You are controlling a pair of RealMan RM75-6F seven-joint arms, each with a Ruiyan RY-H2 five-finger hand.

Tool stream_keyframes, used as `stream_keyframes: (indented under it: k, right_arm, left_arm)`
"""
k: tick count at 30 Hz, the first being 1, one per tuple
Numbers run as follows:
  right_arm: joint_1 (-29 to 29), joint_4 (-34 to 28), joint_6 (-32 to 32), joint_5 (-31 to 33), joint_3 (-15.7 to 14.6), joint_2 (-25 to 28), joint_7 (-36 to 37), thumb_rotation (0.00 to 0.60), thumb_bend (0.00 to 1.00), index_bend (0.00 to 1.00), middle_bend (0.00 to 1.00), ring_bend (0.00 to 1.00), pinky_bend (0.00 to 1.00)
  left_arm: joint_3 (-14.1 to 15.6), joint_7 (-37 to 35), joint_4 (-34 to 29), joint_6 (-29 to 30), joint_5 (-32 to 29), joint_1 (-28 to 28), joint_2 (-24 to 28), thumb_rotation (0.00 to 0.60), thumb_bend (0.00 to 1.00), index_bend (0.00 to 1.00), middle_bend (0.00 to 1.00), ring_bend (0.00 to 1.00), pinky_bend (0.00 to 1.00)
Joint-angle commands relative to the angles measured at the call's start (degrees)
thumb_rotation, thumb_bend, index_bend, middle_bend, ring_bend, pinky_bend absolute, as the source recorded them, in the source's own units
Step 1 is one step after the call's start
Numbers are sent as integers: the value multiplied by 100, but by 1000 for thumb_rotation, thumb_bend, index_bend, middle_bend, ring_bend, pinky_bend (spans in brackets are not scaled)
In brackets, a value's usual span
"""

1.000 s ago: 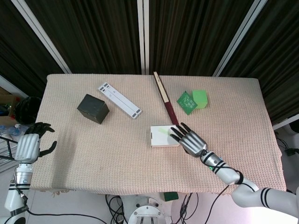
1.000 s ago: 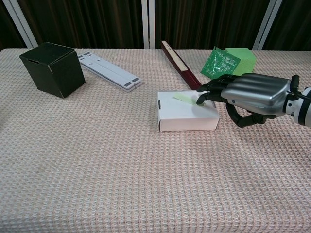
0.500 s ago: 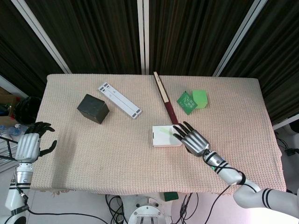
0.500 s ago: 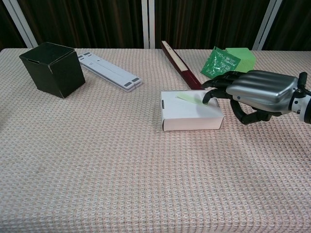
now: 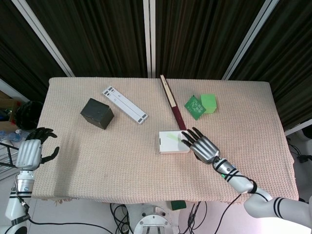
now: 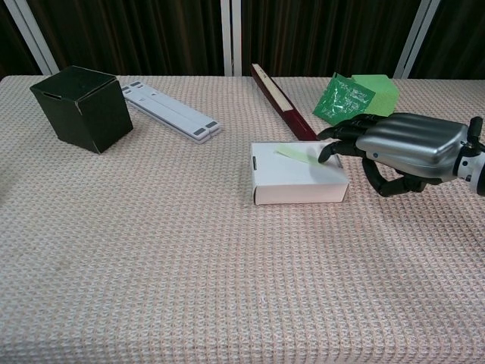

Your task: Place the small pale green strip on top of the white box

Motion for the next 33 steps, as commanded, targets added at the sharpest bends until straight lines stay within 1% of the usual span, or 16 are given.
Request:
stream_keyframes:
  k: [1,11,25,33]
  right_arm:
    - [7,11,-2,6,-2,-11,5,558,1000,218,0,0,0]
    - [-1,-4,219,-72,58,22,138,557,1000,219,0,0,0]
    - [-8,119,132,-55,-59,-81,120,558,1000,218,0,0,0]
    - [-55,121,442,-253,-36,-68,304,559,1000,219,0,0,0]
  left_arm:
    - [-6,7,2,-23,-12,-1,4,555,298,397,254,148,232]
    - [-35,-11,-4,-35,2,8,21,556,299,397,254,148,233]
    - [-33,17,-22,-100,-11,18,33,555,299,397,251,148,232]
    - [-50,-20,-4,-113,-2,12,19,554,298,397,251,148,232]
